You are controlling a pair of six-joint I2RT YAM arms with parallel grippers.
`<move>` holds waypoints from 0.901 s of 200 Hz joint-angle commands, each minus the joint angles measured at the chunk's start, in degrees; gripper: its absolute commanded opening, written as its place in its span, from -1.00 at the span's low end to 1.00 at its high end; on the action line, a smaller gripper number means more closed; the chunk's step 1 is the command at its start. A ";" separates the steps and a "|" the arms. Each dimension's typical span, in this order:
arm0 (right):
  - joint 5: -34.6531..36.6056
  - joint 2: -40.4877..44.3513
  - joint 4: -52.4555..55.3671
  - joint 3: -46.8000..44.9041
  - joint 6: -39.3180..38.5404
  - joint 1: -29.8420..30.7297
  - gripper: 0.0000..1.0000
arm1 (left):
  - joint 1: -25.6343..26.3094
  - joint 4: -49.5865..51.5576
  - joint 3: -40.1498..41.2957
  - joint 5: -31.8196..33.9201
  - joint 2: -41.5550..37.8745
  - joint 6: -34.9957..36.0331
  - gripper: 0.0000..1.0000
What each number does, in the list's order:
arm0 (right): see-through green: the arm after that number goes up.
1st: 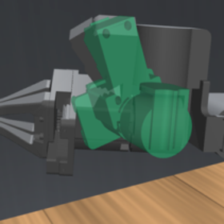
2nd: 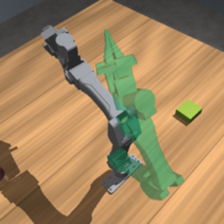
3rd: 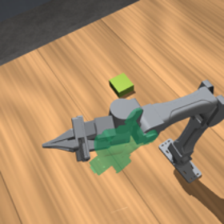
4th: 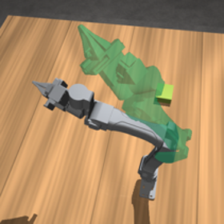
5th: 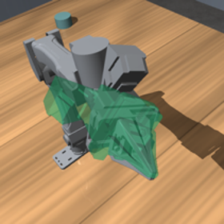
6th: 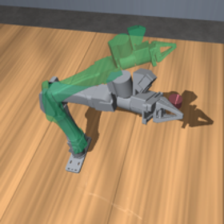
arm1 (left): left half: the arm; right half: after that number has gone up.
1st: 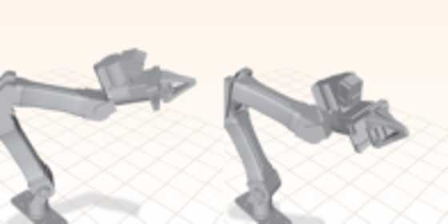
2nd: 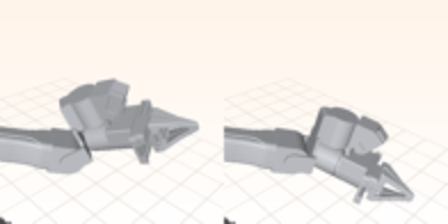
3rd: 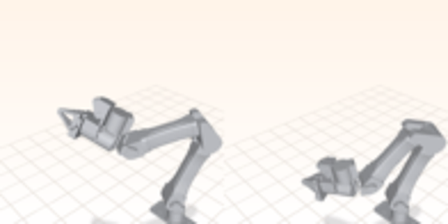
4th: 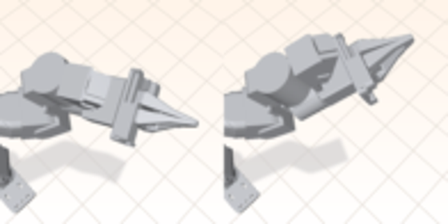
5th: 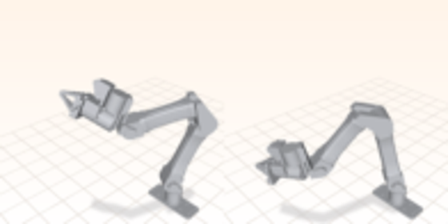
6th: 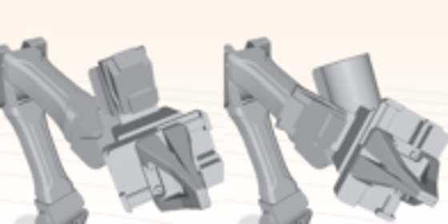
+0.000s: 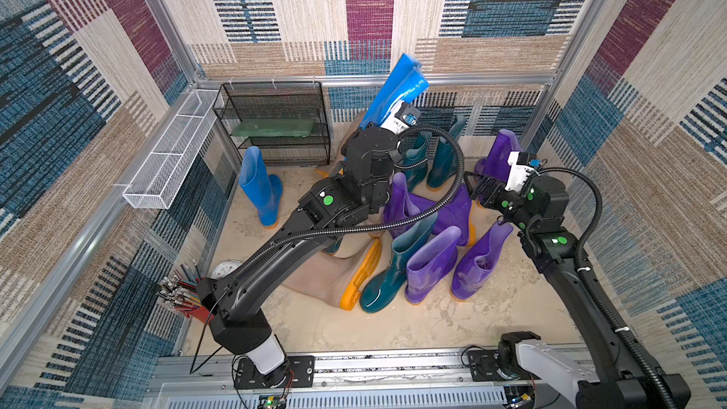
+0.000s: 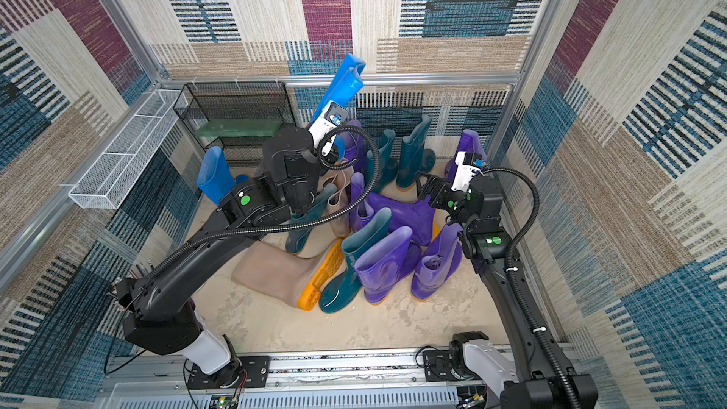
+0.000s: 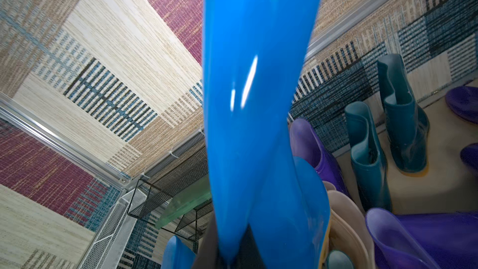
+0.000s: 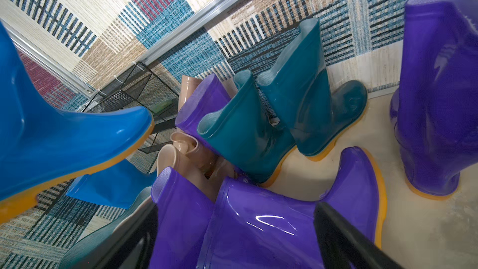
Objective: Match and arrange rain boots in pairs
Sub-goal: Pick up the rain boot from the rain pile shoes, then pair a pair of rain boots at the corner of the board.
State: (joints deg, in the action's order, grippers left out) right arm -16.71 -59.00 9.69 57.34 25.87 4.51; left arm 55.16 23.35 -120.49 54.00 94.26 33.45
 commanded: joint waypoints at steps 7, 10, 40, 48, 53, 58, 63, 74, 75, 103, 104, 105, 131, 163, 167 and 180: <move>1.07 -0.15 -1.87 0.04 -0.27 0.62 0.93 | -0.45 -6.90 -1.45 3.77 -2.22 2.89 -1.00; 1.07 -0.07 -1.87 -0.07 -0.29 0.69 0.93 | -0.55 -6.64 -1.41 4.01 -2.52 2.62 -1.00; 1.18 -0.32 -2.44 -0.32 -0.12 1.93 0.93 | -5.10 2.35 -1.51 3.04 -6.56 -6.87 -1.00; 1.16 -0.27 -2.42 -0.30 -0.12 2.35 0.93 | -6.78 5.37 -1.52 1.92 -7.66 -10.08 -1.00; 1.15 -0.37 -2.40 -0.20 -0.20 2.71 0.93 | -8.06 7.22 -1.55 0.99 -8.26 -12.07 -1.00; 1.24 -0.35 -2.33 -0.09 -0.34 3.05 0.92 | -9.24 9.18 -1.64 0.16 -8.86 -14.13 -1.00; 1.41 -0.32 -2.24 -0.04 -0.52 3.48 0.92 | -10.49 11.22 -1.74 -0.89 -9.29 -16.02 -1.00; 1.97 -0.50 -2.22 0.13 -1.01 4.53 0.92 | -13.23 15.38 -1.88 -3.13 -10.07 -20.11 -1.00; 2.04 -0.50 -2.22 0.13 -1.04 4.62 0.92 | -13.54 15.74 -1.87 -3.38 -10.15 -20.54 -1.00; 2.78 -0.85 -1.96 0.63 -1.58 6.69 0.91 | -22.77 22.50 1.38 -12.13 -12.13 -30.52 -1.00; 2.76 -0.89 -1.96 0.60 -1.55 6.76 0.91 | -23.10 22.56 1.65 -12.45 -12.15 -30.75 -1.00; 2.75 -0.87 -1.96 0.59 -1.58 6.79 0.91 | -23.44 22.58 1.92 -12.75 -12.20 -31.00 -1.00; 2.78 -0.94 -2.22 0.51 -1.62 8.53 0.90 | -32.82 24.76 5.81 -20.54 -12.09 -37.98 -1.00; 3.76 -1.62 -2.42 -0.10 -2.55 10.96 0.90 | -40.29 20.20 12.64 -28.99 -11.16 -40.78 -1.00; 3.86 -1.65 -2.71 -0.39 -2.56 11.14 0.90 | -40.74 19.57 13.16 -29.88 -10.89 -40.81 -1.00; 3.85 -2.16 -3.35 -1.00 -2.56 11.69 0.90 | -41.57 17.67 14.67 -33.09 -9.98 -39.83 -1.00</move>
State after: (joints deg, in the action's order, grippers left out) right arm -13.87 -60.58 8.80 57.08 24.27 15.46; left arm 15.09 49.47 -107.85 29.74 83.33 -3.66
